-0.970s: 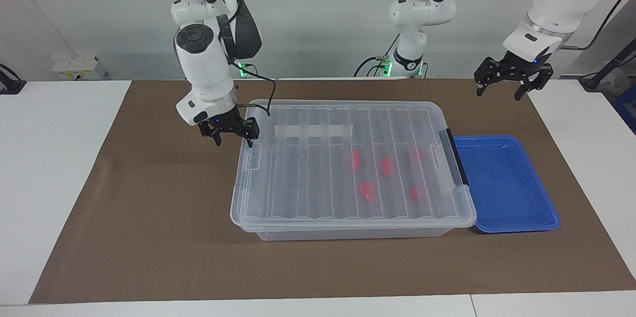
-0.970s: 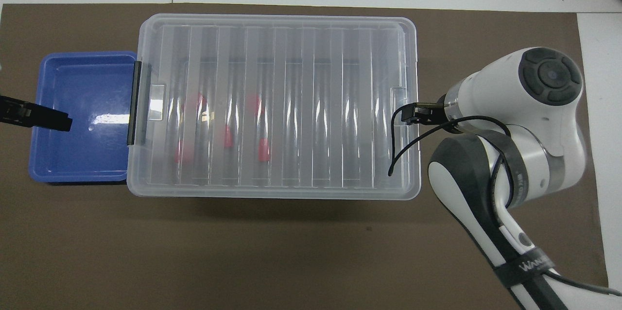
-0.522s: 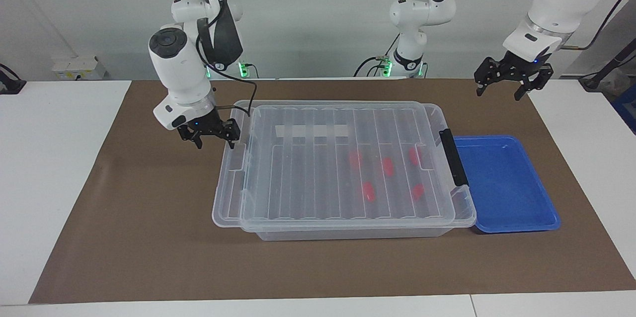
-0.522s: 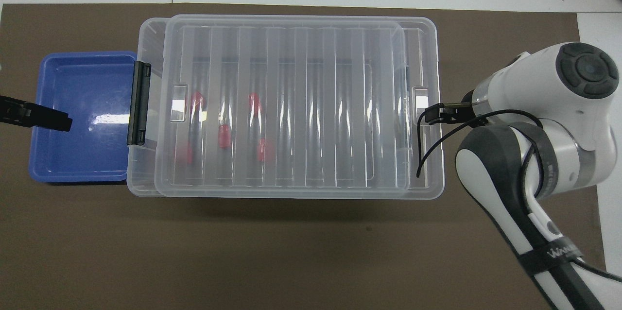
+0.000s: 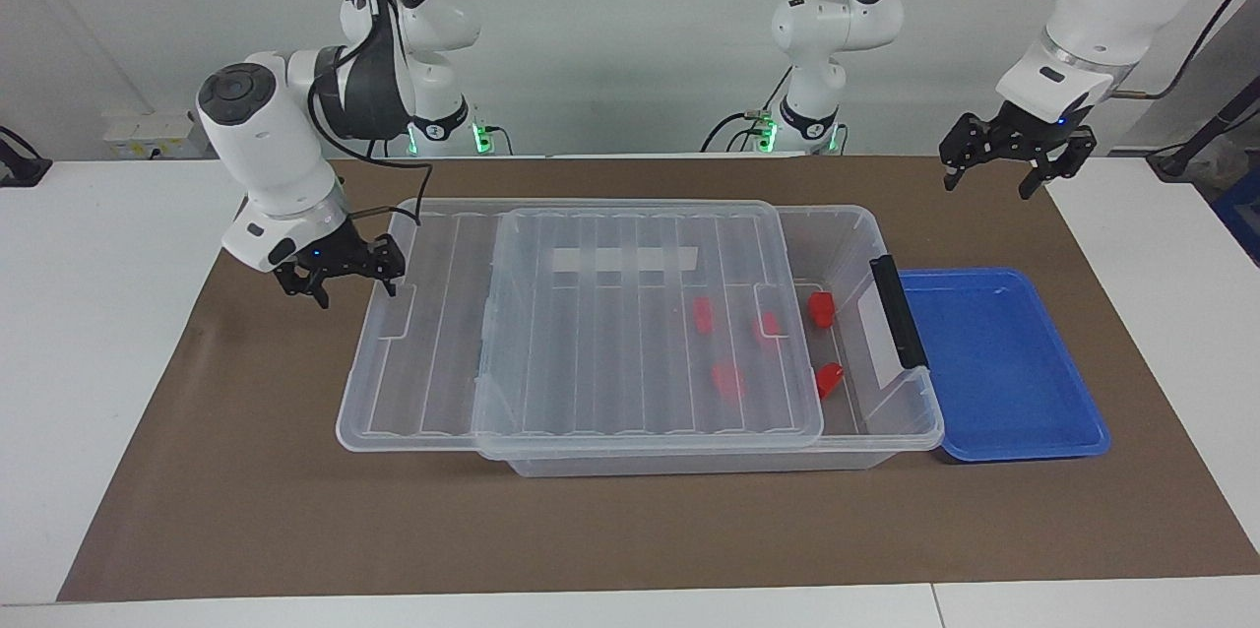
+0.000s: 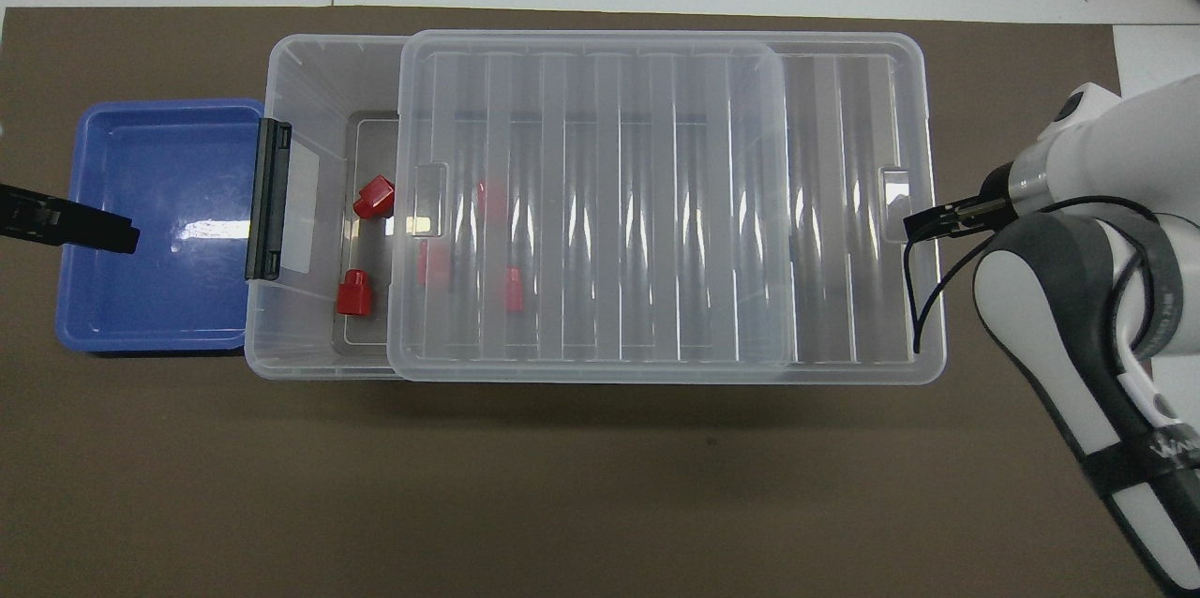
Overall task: Place red block in blue tray from box
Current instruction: 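Slide the clear lid away from the blue tray with the right gripper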
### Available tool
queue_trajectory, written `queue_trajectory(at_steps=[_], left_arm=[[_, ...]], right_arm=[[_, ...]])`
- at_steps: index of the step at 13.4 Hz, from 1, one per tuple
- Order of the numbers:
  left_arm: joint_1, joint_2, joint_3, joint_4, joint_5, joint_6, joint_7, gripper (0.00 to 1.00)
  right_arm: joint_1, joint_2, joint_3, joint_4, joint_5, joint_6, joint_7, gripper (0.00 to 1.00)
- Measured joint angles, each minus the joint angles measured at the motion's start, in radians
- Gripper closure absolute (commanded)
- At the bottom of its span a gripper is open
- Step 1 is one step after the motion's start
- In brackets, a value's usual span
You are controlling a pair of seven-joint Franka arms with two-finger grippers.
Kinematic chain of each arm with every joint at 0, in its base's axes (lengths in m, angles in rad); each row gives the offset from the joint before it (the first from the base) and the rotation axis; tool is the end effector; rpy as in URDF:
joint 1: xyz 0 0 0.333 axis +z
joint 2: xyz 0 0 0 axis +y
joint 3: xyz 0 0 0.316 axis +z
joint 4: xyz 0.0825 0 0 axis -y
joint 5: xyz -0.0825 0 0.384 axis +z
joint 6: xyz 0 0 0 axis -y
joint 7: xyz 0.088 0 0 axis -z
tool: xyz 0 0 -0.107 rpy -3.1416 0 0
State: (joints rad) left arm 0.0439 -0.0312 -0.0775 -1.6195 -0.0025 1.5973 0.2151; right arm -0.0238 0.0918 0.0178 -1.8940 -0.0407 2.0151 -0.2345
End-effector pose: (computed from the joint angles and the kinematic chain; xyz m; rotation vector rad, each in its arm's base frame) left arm 0.5466 -0.0193 0.6209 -3.1166 0.3894 -0.0139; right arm 0.5869 -0.0062 0.4565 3.0794 0.3797 0.0386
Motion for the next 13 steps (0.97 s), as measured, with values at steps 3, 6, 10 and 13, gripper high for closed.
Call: queue_trajectory(at_steps=[3, 6, 10, 13], left_arm=[[0.000, 0.000, 0.000, 0.000, 0.000, 0.000, 0.000, 0.00], [0.000, 0.000, 0.000, 0.000, 0.000, 0.000, 0.000, 0.00], [0.000, 0.000, 0.000, 0.000, 0.000, -0.004, 0.000, 0.00], [0.000, -0.006, 0.000, -0.004, 0.000, -0.035, 0.000, 0.00]], right_arm=[[-0.041, -0.001, 0.000, 0.001, -0.007, 0.001, -0.130, 0.05], [-0.071, 0.000, 0.000, 0.001, -0.019, 0.004, -0.209, 0.05], [-0.079, 0.000, 0.000, 0.008, -0.025, 0.003, -0.227, 0.04], [-0.077, -0.001, 0.000, 0.041, -0.025, -0.025, -0.195, 0.02]])
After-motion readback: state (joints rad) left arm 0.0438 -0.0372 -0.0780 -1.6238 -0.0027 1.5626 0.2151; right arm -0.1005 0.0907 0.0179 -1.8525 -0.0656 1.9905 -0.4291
